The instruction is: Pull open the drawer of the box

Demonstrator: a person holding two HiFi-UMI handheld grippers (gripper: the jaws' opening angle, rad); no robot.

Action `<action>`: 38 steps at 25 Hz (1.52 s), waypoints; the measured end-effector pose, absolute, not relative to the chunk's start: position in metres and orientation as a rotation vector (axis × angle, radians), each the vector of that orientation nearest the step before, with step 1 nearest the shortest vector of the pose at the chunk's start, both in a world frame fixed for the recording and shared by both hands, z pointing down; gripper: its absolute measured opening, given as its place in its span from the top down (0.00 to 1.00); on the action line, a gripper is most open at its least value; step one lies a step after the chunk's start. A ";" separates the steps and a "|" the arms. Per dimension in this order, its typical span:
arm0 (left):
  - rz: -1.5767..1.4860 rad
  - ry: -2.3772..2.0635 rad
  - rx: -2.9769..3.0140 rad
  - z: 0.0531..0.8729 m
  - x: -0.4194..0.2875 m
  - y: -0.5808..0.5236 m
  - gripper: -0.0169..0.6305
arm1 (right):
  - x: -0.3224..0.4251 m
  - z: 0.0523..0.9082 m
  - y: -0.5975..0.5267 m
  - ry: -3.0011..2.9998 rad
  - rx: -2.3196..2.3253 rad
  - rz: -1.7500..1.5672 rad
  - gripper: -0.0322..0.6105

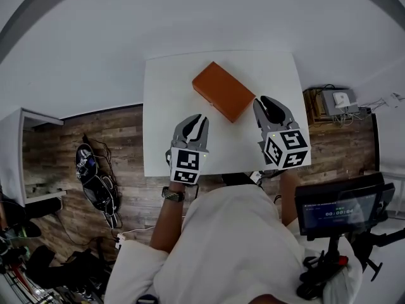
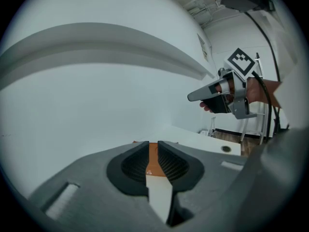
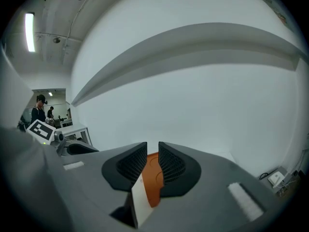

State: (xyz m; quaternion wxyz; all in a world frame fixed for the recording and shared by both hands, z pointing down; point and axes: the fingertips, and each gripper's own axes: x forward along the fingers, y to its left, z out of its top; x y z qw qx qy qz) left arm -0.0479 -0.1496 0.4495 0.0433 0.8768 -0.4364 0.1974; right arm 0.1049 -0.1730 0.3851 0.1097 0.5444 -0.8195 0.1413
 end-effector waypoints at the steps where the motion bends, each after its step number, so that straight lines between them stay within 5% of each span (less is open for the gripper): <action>1: 0.614 -1.333 2.670 0.455 -0.047 -0.156 0.89 | 0.106 0.391 -0.180 -2.405 1.585 0.429 0.83; 38: 0.965 -0.971 2.397 0.644 -0.027 -0.237 0.85 | 0.112 0.579 -0.291 -2.139 1.174 0.788 0.78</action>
